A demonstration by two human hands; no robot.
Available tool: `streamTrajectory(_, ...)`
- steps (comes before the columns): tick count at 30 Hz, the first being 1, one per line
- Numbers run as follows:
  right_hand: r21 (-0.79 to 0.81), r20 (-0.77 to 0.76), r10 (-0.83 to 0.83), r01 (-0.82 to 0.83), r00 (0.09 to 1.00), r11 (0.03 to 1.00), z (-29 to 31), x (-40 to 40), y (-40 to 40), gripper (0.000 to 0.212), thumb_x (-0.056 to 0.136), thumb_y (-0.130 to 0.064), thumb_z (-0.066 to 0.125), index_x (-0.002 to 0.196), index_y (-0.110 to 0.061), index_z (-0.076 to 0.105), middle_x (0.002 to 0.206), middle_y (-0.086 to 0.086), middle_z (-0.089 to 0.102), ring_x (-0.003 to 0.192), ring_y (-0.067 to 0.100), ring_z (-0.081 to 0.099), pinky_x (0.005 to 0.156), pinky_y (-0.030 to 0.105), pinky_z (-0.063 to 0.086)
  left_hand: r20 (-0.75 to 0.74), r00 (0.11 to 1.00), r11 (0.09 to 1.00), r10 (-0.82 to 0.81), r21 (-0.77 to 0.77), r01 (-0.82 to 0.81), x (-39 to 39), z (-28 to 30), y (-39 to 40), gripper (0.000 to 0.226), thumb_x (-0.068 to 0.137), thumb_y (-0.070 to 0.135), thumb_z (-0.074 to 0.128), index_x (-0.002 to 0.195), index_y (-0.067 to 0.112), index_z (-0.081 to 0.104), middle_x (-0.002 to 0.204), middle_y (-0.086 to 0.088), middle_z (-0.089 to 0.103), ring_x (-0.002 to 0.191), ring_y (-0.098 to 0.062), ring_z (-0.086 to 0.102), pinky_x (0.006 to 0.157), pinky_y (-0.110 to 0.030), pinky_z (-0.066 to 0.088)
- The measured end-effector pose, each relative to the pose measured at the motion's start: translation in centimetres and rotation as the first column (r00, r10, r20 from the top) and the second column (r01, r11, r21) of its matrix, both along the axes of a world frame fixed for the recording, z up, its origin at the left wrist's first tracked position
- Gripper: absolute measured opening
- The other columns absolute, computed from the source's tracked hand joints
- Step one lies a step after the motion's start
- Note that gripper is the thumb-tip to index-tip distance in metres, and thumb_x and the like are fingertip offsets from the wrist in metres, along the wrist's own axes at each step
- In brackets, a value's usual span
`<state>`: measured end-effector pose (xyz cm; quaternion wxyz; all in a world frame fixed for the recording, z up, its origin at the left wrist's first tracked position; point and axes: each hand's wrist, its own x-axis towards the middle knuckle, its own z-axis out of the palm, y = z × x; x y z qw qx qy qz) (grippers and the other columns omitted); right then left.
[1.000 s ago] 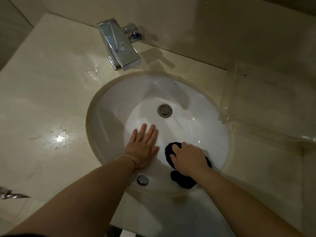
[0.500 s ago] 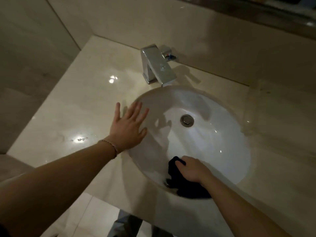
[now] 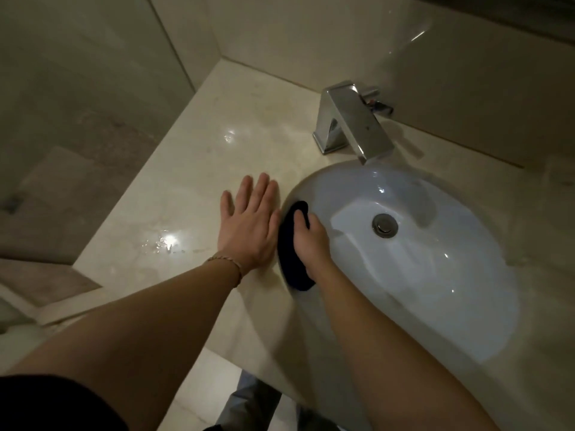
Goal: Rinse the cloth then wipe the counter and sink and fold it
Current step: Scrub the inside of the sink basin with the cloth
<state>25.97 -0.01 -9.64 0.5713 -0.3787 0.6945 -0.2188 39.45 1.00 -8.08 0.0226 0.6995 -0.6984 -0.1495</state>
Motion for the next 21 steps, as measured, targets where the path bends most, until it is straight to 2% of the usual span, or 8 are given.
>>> streamTrajectory(2,0.001,-0.017,0.066,-0.066,0.998,0.998,-0.6,0.3,0.4,0.052,0.100,-0.059,0.032,0.138,-0.028,0.049,0.141,0.001,0.055,0.125,0.025,0.053,0.109,0.048,0.041,0.001,1.000,1.000,-0.004,0.001,0.004,0.0,-0.1,-0.1,0.060,0.108,0.044,0.015,0.164,0.025,0.000,0.171,0.005,-0.010,0.156,-0.020,-0.016,0.125,-0.056,-0.004)
streamTrajectory(4,0.018,-0.080,0.210,-0.209,0.974,0.978,-1.0,-0.7,1.7,0.049,0.097,-0.064,0.029,0.125,-0.032,0.053,0.132,0.000,0.060,0.119,0.025,0.056,0.106,0.050,0.042,-0.009,1.000,1.000,-0.008,-0.007,0.008,0.0,-0.1,-0.1,0.061,0.107,0.045,0.013,0.164,0.024,0.002,0.171,0.005,-0.008,0.156,-0.021,-0.015,0.124,-0.057,-0.003)
streamTrajectory(8,0.123,-0.174,0.549,-0.535,0.817,0.836,-1.4,-5.6,5.4,0.031,0.102,-0.057,0.033,0.091,-0.035,0.051,0.101,-0.008,0.062,0.098,0.020,0.060,0.088,0.040,0.048,-0.015,1.000,1.000,-0.007,-0.005,0.007,0.0,-0.1,-0.1,0.063,0.105,0.046,0.012,0.164,0.024,0.003,0.171,0.006,-0.006,0.157,-0.021,-0.013,0.124,-0.057,-0.003)
streamTrajectory(10,0.161,-0.168,0.622,-0.601,0.765,0.783,-1.3,-8.2,6.7,0.032,0.103,-0.056,0.035,0.081,-0.034,0.045,0.090,-0.006,0.059,0.089,0.019,0.060,0.083,0.040,0.047,-0.024,1.000,1.000,-0.007,-0.009,0.007,0.0,0.0,-0.1,0.063,0.105,0.046,0.013,0.164,0.024,0.004,0.171,0.006,-0.006,0.157,-0.020,-0.013,0.124,-0.057,-0.004)
streamTrajectory(15,0.173,-0.258,0.635,-0.612,0.728,0.772,-1.4,-8.0,6.7,0.037,0.103,-0.055,0.034,0.080,-0.028,0.043,0.085,-0.003,0.058,0.080,0.015,0.057,0.066,0.033,0.040,-0.008,1.000,1.000,-0.002,-0.010,0.001,0.0,-0.2,-0.1,0.062,0.106,0.045,0.016,0.164,0.024,0.004,0.171,0.005,-0.006,0.157,-0.021,-0.014,0.124,-0.057,-0.005)
streamTrajectory(17,0.153,-0.259,0.580,-0.560,0.772,0.814,-1.4,-6.8,6.4,0.037,0.102,-0.057,0.034,0.084,-0.027,0.048,0.088,-0.004,0.060,0.083,0.017,0.059,0.071,0.035,0.044,-0.003,1.000,1.000,-0.008,-0.004,0.008,-0.1,-0.2,-0.2,0.062,0.106,0.044,0.016,0.164,0.023,0.004,0.171,0.005,-0.006,0.157,-0.022,-0.013,0.124,-0.057,-0.005)
streamTrajectory(21,0.080,-0.218,0.465,-0.459,0.858,0.885,-2.2,-3.7,3.5,0.038,0.102,-0.055,0.033,0.105,-0.025,0.054,0.107,0.001,0.063,0.099,0.024,0.061,0.092,0.044,0.049,0.013,1.000,1.000,-0.010,-0.003,0.010,-0.1,-0.2,-0.1,0.061,0.107,0.043,0.016,0.163,0.023,0.002,0.171,0.004,-0.007,0.157,-0.022,-0.015,0.124,-0.057,-0.004)
